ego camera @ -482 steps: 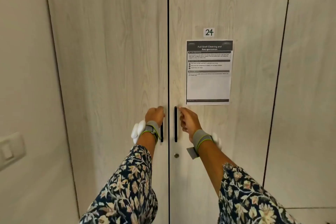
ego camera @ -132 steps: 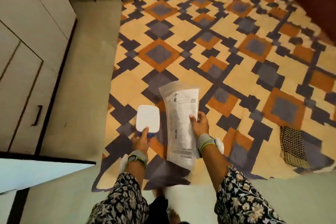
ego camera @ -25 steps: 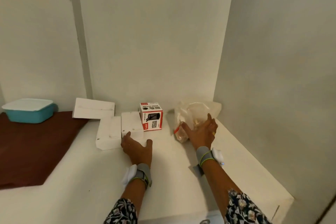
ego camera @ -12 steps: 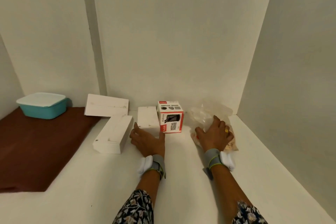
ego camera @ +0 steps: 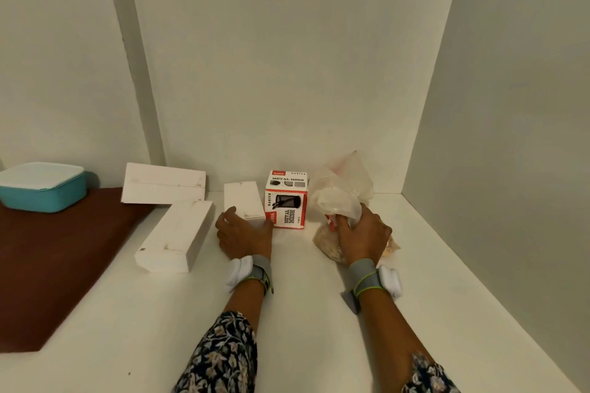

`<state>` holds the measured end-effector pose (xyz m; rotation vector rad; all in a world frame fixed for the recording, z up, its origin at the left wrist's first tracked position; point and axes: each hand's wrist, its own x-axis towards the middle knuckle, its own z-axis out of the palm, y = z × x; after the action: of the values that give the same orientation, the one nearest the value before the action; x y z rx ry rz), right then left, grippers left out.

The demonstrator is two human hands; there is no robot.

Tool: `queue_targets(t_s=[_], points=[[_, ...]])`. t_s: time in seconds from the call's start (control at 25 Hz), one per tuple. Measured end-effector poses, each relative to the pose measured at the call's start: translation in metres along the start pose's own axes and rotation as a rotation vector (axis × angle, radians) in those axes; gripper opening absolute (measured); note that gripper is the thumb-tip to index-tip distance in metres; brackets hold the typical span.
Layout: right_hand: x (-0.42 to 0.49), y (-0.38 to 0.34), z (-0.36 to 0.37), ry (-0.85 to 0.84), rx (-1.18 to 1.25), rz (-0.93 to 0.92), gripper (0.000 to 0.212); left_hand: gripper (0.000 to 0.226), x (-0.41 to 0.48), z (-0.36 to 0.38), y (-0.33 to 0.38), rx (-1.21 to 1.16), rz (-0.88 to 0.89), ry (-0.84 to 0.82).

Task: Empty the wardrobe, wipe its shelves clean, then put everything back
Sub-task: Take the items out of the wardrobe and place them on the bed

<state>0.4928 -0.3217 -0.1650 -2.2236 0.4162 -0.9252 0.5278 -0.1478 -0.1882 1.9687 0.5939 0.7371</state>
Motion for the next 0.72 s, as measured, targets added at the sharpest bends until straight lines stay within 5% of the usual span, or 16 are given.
queue_targets(t_s=[0.48,0.72], points=[[-0.005,-0.008,0.001,0.038,0.262,0.054,0.034,0.073,-0.02,-0.039,0.003,-0.442,-0.17,0.05],[-0.018,-0.022,-0.014,0.012,0.338,0.107,0.035,0.069,-0.053,-0.063,0.003,-0.48,-0.174,0.043]])
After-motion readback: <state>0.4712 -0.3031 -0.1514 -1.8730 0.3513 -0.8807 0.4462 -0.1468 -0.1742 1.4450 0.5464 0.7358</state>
